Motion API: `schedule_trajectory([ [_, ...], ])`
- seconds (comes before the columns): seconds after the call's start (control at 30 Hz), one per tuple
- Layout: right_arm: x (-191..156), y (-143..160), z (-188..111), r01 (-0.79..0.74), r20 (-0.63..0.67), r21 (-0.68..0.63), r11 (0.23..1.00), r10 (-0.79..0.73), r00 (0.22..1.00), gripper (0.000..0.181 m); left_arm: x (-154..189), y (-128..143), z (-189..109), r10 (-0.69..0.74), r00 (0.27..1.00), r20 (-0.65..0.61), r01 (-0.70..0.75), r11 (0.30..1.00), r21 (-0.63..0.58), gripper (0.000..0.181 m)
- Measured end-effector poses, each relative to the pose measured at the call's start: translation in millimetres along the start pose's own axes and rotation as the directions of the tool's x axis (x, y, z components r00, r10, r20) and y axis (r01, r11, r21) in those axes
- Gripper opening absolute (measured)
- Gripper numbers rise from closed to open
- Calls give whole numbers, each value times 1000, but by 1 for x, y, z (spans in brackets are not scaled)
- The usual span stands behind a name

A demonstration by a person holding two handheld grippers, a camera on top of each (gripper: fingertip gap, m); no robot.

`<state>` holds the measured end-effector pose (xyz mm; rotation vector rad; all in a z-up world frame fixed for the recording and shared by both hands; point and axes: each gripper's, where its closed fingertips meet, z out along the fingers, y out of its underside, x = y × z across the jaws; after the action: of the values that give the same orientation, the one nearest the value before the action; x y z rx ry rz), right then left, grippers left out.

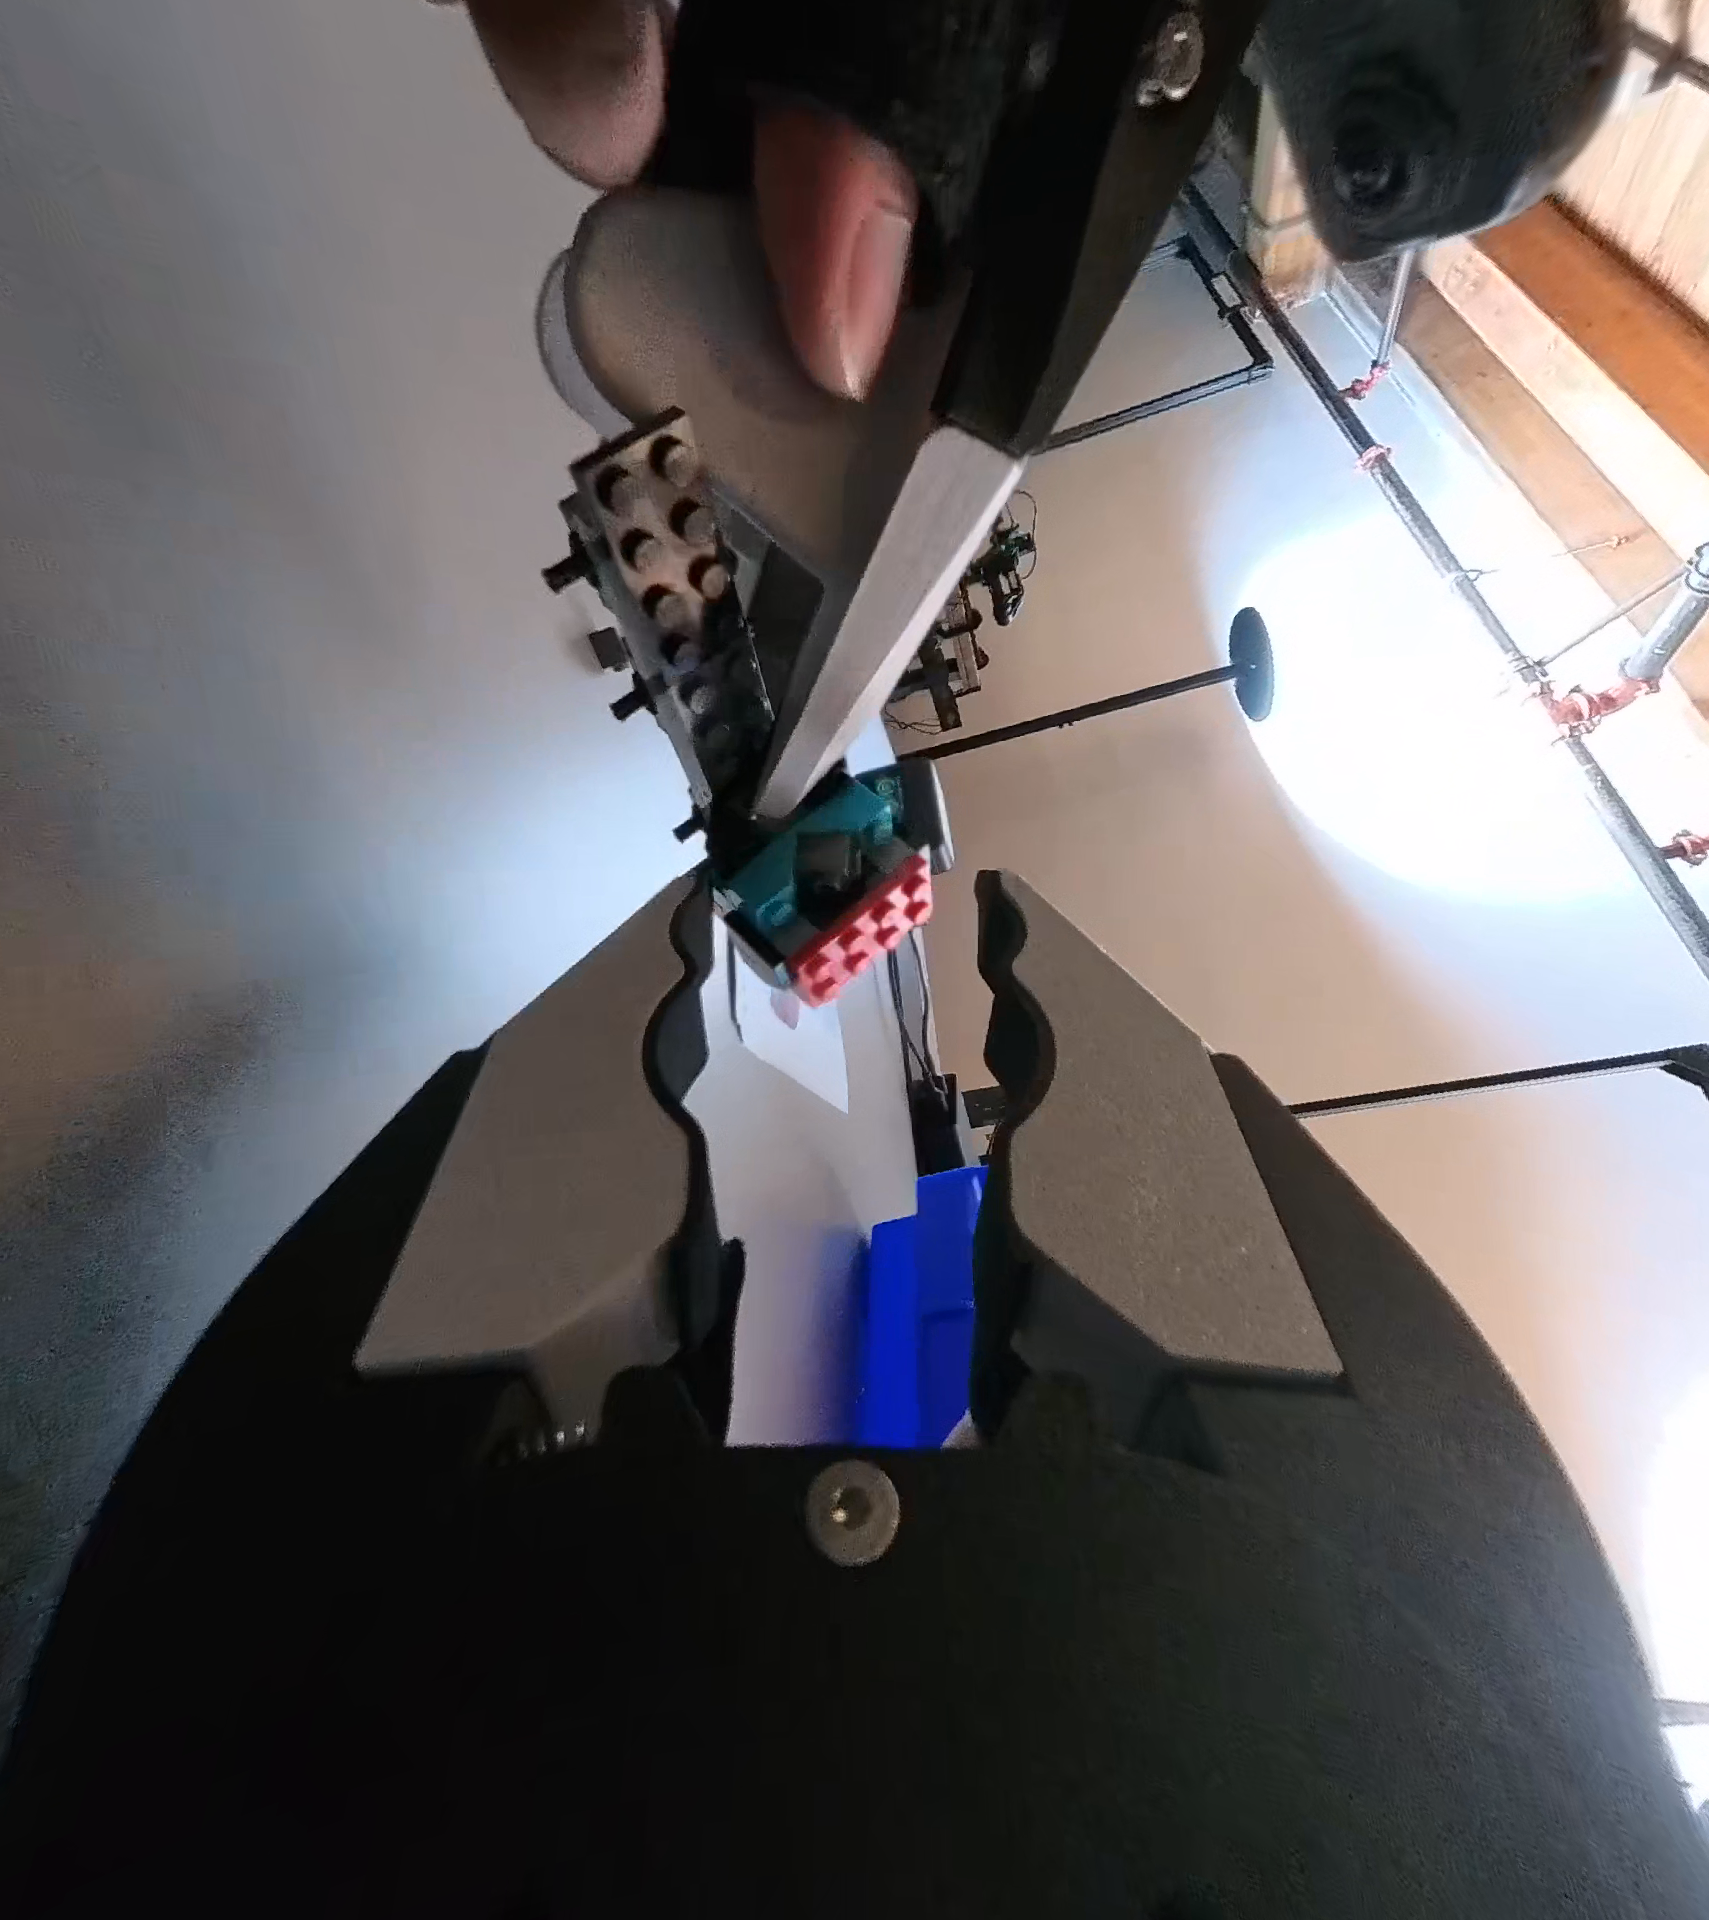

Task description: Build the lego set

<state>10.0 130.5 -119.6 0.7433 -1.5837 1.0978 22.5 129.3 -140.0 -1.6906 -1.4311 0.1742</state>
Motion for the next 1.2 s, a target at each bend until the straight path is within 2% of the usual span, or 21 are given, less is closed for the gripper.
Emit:
schedule_trajectory([
  [0.03,0,0,0,0,0,1,1000,0,1000,52,0,0,0,16,1000,10,-16,1000,-6,22],
  [0.37,-2,-1,-1,4,3,3,1000,-4,1000,51,-12,-5,-7,163,977,139,-157,986,-56,22],
  [0.5,-3,1,-1,4,8,-5,1000,-4,1000,51,-12,-4,-5,169,979,111,-160,984,-84,22],
  [0.63,-4,1,-1,2,10,-7,1000,-2,1000,51,-18,-5,-6,252,957,144,-235,964,-124,22],
  [0.77,-6,3,0,-5,19,-12,1000,5,1000,51,-13,-4,-2,268,956,123,-250,958,-142,22],
  [1.03,-4,11,-1,-35,36,-25,999,36,999,51,-12,-2,4,132,990,51,-127,987,-98,22],
  [1.2,16,25,-11,-175,26,-50,983,177,984,49,-15,-3,-1,36,999,12,-36,999,-31,22],
])
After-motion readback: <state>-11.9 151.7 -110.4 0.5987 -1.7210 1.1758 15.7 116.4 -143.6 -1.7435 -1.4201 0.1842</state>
